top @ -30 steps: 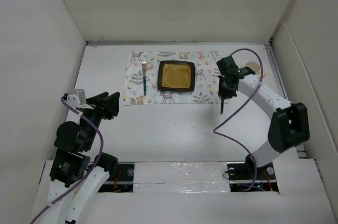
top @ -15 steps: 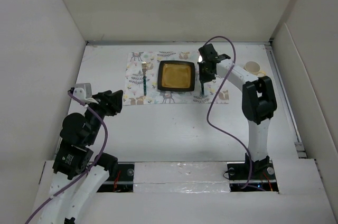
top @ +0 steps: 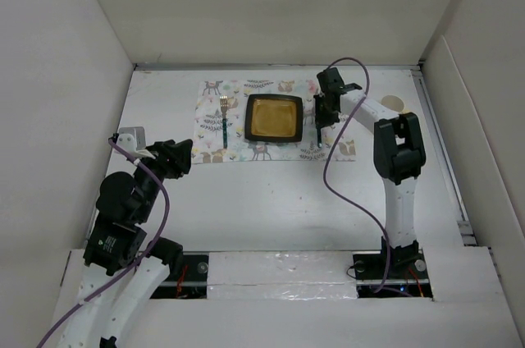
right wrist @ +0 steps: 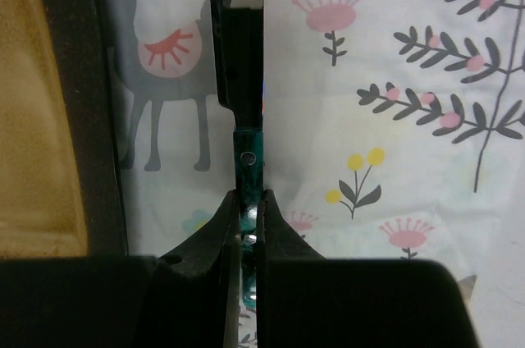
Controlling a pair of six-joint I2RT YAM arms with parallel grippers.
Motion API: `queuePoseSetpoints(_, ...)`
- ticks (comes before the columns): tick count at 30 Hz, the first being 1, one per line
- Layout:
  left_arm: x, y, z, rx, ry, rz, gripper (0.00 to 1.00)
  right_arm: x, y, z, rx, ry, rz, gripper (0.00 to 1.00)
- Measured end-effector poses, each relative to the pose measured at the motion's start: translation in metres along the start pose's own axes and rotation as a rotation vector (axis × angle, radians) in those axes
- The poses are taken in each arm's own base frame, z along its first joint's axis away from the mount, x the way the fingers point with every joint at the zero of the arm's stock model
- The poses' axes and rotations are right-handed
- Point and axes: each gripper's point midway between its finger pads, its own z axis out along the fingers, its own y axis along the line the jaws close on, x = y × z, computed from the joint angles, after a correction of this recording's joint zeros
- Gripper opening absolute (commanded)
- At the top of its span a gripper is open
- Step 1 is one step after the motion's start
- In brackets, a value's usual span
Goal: Set the dinner table for one person
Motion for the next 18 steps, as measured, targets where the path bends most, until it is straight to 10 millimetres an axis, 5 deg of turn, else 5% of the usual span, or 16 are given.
queuePoseSetpoints(5,0.0,0.0,0.0,0.0,0.0,0.0,0.48,0.006,0.0013,0.007,-0.008,0.022,-0.001,0.02)
queuePoseSetpoints(13,0.0,0.0,0.0,0.0,0.0,0.0,0.48,0.0073,0.0026,0.0104,-0.026,0.02,0.014,0.33)
queuePoseSetpoints(18,0.0001,-0.0001,0.0001,0.001,0.001,0.0,0.48,0.0055,0.0036,0.0059,-0.046,0.007,0.028,0.43)
